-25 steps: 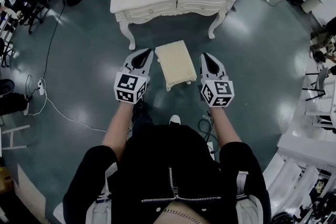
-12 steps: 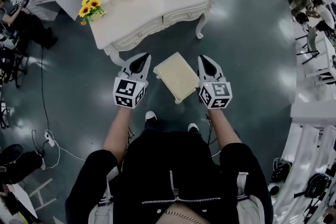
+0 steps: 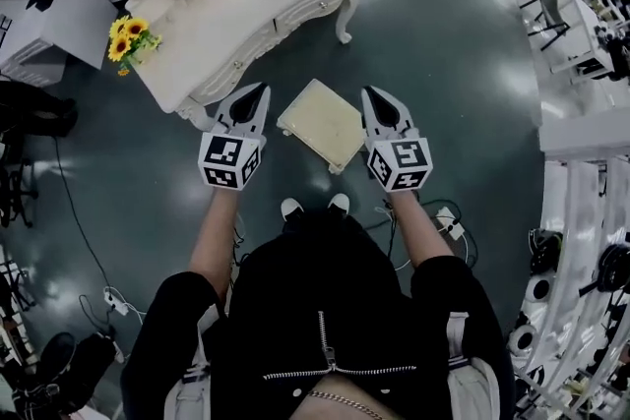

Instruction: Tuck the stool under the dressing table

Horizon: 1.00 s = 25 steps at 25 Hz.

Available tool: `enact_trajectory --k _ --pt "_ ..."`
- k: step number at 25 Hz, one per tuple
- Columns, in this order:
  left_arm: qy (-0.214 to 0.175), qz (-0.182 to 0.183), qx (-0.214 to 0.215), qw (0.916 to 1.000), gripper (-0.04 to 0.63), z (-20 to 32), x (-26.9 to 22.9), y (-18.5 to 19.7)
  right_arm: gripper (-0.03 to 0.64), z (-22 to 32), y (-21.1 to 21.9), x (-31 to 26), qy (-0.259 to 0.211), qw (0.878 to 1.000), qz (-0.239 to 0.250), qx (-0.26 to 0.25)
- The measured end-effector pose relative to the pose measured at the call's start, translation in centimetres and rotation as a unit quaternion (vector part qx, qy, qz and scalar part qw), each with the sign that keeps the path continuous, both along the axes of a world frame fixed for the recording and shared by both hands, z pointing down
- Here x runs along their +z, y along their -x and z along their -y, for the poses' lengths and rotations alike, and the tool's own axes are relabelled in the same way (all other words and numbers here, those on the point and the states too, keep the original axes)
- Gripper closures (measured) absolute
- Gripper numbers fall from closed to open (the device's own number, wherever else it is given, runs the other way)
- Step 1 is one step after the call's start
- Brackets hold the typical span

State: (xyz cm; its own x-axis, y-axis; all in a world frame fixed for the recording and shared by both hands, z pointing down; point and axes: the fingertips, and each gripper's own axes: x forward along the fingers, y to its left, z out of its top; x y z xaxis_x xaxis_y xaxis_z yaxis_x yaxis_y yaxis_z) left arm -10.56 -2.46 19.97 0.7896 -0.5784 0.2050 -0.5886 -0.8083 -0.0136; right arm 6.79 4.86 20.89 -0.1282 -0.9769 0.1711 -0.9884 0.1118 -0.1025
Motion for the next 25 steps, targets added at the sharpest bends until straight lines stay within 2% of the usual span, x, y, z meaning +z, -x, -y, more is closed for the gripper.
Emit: enact_trajectory --k 4,8,11,19,25 --pt "0.003 -0.007 0.013 0.9999 0.574 -0.7 -0.2 -1.6 0.533 -1.2 -0.6 -1.0 -0.009 1.0 -0.028 -0.001" --pt "0.008 -0.007 0.023 0.9997 0.574 -1.1 0.3 -2.7 0.374 -1.8 -1.1 -1.6 -0.024 0.999 -0.046 0.006" --pt "0.013 -0.007 0.027 0.9995 0.574 -1.6 0.7 -3.8 0.314 -2.4 -2.0 -1.7 -0.027 0.998 -0.047 0.01" --pt "0.026 0.005 0.031 0.9992 0.574 -2.2 2.2 -5.9 0.29 -3.3 -4.6 0.7 -0.002 1.0 -0.019 0.021" --pt "0.05 0.019 0.024 0.9983 0.574 -2.4 4.8 -6.4 0.28 -3.6 -6.1 4.7 0.036 0.999 -0.003 0.022"
